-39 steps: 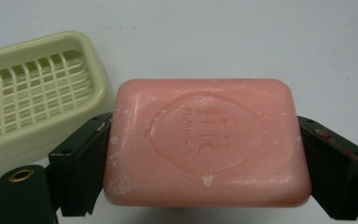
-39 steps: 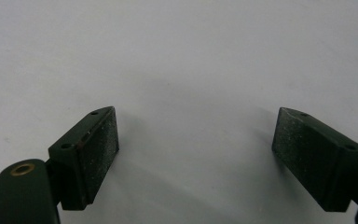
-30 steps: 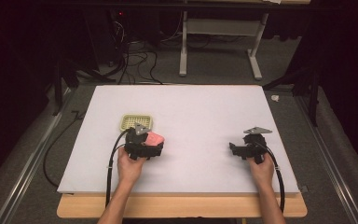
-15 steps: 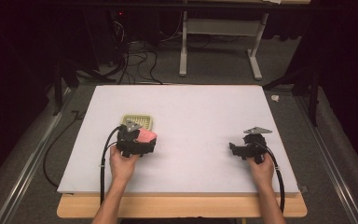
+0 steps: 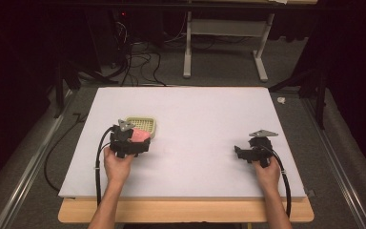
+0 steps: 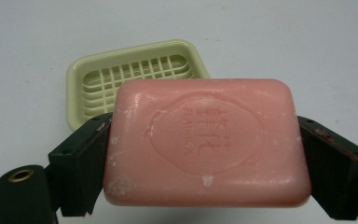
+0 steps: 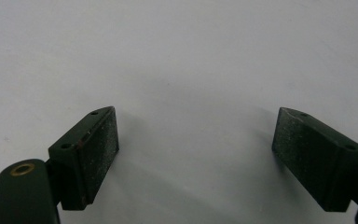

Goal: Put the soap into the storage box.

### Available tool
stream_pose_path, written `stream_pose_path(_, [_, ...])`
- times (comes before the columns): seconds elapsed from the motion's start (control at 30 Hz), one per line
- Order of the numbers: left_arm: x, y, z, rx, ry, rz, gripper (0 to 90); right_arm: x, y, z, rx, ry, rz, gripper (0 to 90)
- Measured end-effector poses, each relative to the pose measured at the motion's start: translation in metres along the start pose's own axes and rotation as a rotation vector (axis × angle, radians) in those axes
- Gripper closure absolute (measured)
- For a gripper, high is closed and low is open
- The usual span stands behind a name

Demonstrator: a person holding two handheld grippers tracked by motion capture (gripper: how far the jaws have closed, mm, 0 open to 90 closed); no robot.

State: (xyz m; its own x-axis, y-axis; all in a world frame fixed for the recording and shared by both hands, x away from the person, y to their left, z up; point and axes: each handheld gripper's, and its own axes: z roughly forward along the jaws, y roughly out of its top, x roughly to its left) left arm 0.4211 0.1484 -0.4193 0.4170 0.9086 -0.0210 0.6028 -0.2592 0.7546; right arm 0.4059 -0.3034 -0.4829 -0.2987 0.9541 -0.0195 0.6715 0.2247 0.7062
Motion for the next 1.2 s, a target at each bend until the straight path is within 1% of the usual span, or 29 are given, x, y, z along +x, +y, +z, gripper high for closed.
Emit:
stream_pose_path(0.23, [0.009, 0.004, 0.0, 0.017, 0.039, -0.015, 13.8, 0.0, 0.0, 0.0, 0.0, 0.0, 0.001, 15.1])
stream_pose_path(0.33, [0.013, 0.006, 0.0, 0.016, 0.045, -0.028, 13.8, 0.0, 0.0, 0.0, 0.0, 0.0, 0.001, 15.1])
stream_pose_path(0.43, [0.017, 0.007, 0.001, 0.026, 0.052, -0.04, 13.8, 0.0, 0.0, 0.0, 0.0, 0.0, 0.001, 15.1])
stream_pose_path(0.53, [0.02, 0.01, 0.002, 0.033, 0.063, -0.041, 13.8, 0.0, 0.0, 0.0, 0.001, 0.0, 0.001, 15.1])
stream_pose_path(0.63, [0.02, 0.017, 0.003, 0.034, 0.071, -0.031, 13.8, 0.0, 0.0, 0.0, 0.0, 0.0, 0.001, 15.1])
stream_pose_path(0.73, [0.021, 0.021, 0.004, 0.035, 0.074, -0.031, 13.8, 0.0, 0.0, 0.0, -0.001, 0.0, -0.001, 15.1])
stream_pose_path(0.83, [0.021, 0.027, 0.008, 0.038, 0.08, -0.028, 13.8, 0.0, 0.0, 0.0, 0.0, 0.0, 0.001, 15.1])
stream_pose_path(0.87, [0.022, 0.029, 0.01, 0.042, 0.075, -0.035, 13.8, 0.0, 0.0, 0.0, 0.0, 0.0, 0.001, 15.1])
stream_pose_path(0.93, [0.022, 0.03, 0.013, 0.051, 0.078, -0.032, 13.8, 0.0, 0.0, 0.0, 0.001, 0.0, 0.002, 15.1])
stream_pose_path(1.03, [0.022, 0.031, 0.018, 0.06, 0.076, -0.043, 13.8, 0.0, 0.0, 0.0, -0.001, 0.0, -0.001, 15.2])
stream_pose_path(1.07, [0.023, 0.031, 0.021, 0.063, 0.077, -0.044, 13.8, 0.0, 0.0, 0.0, -0.001, 0.0, -0.001, 15.1])
stream_pose_path(1.13, [0.023, 0.032, 0.026, 0.076, 0.095, -0.04, 13.8, 0.0, 0.0, 0.0, -0.001, 0.0, -0.001, 15.1])
stream_pose_path(1.2, [0.025, 0.032, 0.031, 0.089, 0.097, -0.053, 13.8, 0.0, 0.0, 0.0, 0.0, 0.0, -0.001, 15.1])
